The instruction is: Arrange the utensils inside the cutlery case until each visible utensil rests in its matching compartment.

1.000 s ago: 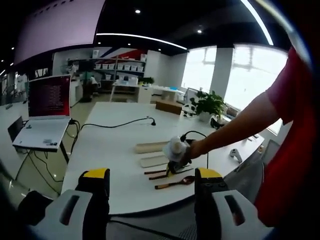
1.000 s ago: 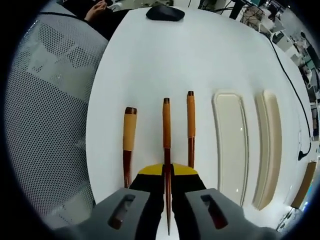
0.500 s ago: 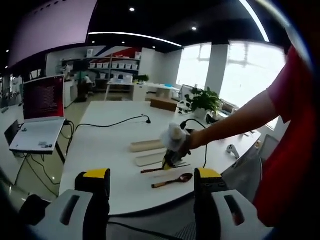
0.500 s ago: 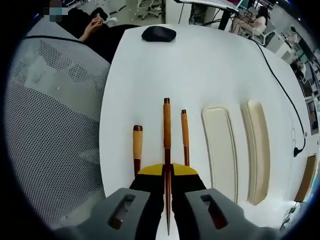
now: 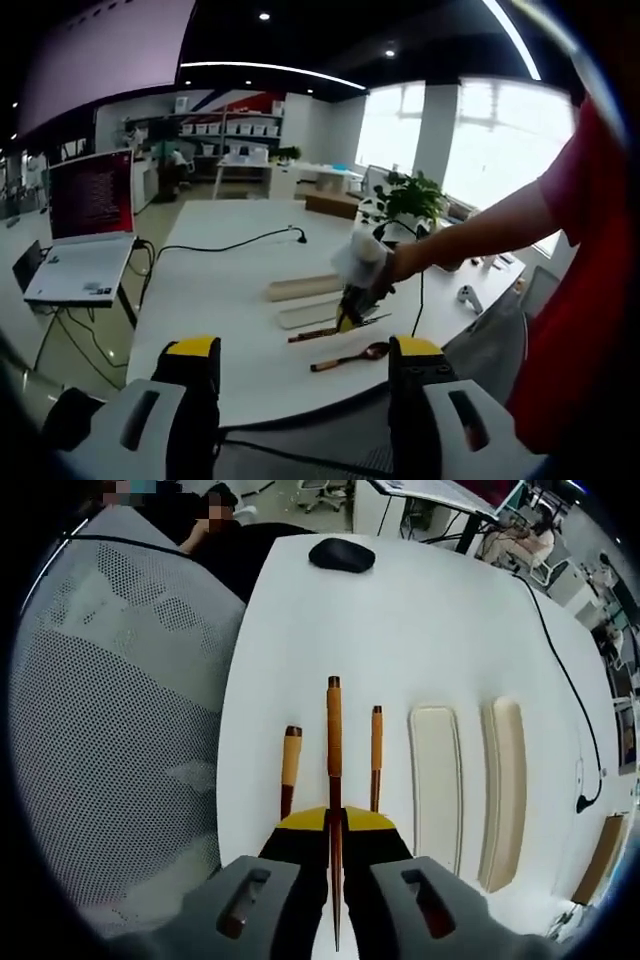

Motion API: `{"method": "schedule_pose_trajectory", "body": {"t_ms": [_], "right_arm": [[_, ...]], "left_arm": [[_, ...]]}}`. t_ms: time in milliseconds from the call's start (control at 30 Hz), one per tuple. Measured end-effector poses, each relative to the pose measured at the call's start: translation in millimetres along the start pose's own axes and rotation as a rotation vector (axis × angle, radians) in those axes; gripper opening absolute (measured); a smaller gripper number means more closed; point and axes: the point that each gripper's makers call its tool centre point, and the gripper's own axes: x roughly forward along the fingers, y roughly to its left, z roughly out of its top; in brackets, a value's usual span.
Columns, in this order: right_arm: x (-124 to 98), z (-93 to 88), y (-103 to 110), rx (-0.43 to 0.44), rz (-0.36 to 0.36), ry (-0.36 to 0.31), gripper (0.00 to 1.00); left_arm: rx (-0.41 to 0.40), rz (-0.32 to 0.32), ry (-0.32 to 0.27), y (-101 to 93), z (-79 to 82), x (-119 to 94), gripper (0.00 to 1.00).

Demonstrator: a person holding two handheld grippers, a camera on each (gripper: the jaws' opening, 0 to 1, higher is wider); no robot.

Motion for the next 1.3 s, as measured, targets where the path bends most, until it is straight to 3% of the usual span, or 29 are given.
{"method": "schedule_pose_trajectory", "body": {"t_ms": [200,467,1300], "right_arm": [[-17.6,1.8,-8.4,0.028,-0.008,-0.018,0.0],[-34.9,0.8,-14.4,0.0,-0.022,-0.027,0.0],[-58.8,2.1,-50.4,-0.022,-0.056,0.011,0.0]], "left_arm": [[0.002,0.007,-0.007,1.8,3.7,1.9,0.7],[0.0,0.019,-0.005,4.9,2.8,0.7,0.7],[-0.006,0.024,0.001,3.4,0.2,2.6,0.7]]}}
